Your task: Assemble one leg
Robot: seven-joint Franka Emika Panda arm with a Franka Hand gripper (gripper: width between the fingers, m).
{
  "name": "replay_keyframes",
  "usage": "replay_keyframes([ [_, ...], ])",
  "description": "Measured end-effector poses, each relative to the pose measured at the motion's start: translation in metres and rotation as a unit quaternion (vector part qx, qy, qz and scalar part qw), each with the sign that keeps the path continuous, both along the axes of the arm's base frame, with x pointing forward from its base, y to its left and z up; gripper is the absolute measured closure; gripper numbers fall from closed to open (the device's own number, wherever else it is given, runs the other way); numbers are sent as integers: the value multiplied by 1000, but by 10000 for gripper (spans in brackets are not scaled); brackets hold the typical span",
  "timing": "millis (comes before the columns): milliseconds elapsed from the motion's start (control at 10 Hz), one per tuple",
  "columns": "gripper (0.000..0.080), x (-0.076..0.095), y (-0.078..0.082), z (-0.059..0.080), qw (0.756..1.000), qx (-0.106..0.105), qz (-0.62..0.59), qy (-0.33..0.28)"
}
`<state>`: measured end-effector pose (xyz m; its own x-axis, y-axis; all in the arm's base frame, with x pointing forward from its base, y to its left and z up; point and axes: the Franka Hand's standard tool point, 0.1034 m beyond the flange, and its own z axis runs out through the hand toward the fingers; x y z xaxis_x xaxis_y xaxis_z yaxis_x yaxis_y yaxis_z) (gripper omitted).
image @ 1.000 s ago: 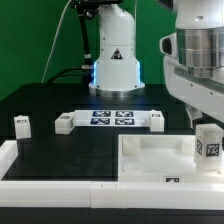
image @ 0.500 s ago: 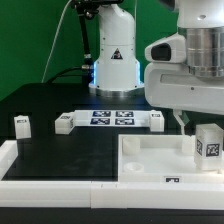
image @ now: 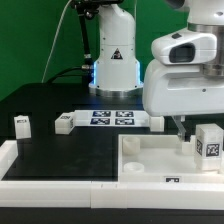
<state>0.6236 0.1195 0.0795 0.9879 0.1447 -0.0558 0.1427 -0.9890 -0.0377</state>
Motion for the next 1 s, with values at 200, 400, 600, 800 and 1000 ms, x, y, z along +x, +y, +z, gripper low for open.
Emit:
replay_keyframes([
  [200, 151, 0, -4, 0, 999, 2, 39, 2],
  [400, 174, 0, -4, 0, 999, 2, 39, 2],
  [600, 509, 0, -4, 0, 999, 2, 39, 2],
  [800, 509, 0, -4, 0, 1000, 2, 22, 2],
  [1000, 509, -1, -3, 0, 998, 4, -55, 6],
])
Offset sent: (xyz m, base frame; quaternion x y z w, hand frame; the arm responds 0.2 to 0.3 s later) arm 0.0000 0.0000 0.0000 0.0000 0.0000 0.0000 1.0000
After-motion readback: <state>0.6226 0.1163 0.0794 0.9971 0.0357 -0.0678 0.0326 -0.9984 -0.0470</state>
